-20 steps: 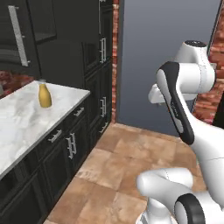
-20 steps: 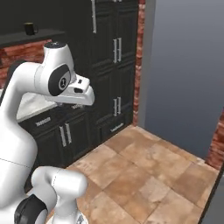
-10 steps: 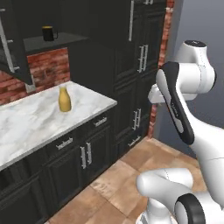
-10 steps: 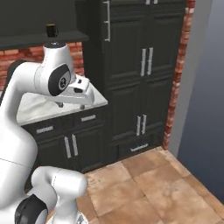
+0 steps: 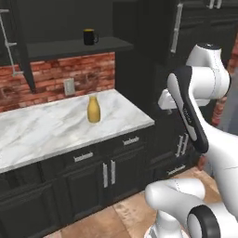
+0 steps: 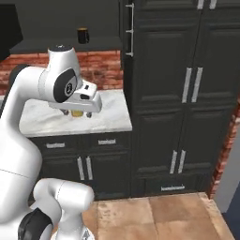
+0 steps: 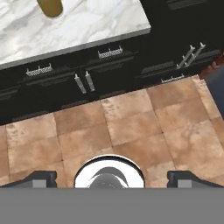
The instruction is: There is a tray on the dining counter. Grab the cup, mug, and pitcher and place them on the tray. The pitcher may be placed next to the tray if it cannot fit the tray.
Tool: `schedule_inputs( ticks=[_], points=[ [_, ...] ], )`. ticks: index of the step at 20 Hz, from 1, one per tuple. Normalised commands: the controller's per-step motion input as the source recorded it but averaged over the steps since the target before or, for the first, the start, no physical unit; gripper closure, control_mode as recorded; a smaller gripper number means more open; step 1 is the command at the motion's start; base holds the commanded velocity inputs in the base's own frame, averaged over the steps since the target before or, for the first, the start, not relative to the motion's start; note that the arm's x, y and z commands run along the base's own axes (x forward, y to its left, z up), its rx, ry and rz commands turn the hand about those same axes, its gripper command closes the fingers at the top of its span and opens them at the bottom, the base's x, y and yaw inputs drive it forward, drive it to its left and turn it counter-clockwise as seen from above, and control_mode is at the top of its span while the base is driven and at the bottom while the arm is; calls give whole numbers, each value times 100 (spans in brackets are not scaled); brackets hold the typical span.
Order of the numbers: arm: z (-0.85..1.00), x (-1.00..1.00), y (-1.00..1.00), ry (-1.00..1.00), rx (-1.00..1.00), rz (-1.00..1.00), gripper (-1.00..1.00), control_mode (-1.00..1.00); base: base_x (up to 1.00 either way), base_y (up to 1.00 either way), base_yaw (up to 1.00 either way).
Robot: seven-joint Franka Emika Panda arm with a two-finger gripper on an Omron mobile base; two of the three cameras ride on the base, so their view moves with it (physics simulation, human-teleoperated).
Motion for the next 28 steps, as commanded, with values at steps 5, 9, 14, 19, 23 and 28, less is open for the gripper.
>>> schedule_inputs(
  ticks=[5, 9, 14, 19, 23, 28],
  points=[
    [0, 0, 0, 0, 0, 0, -100, 100, 60, -18, 53],
    [0, 0, 0, 0, 0, 0, -100, 100, 67, -25, 37],
    [0, 0, 0, 0, 0, 0, -100, 100, 69, -53, 20],
    [0, 0, 0, 0, 0, 0, -100, 100, 59, -50, 16],
    [0, 0, 0, 0, 0, 0, -100, 100, 54, -1, 5],
    [0, 0, 0, 0, 0, 0, -100, 100, 48, 0, 0]
  ],
)
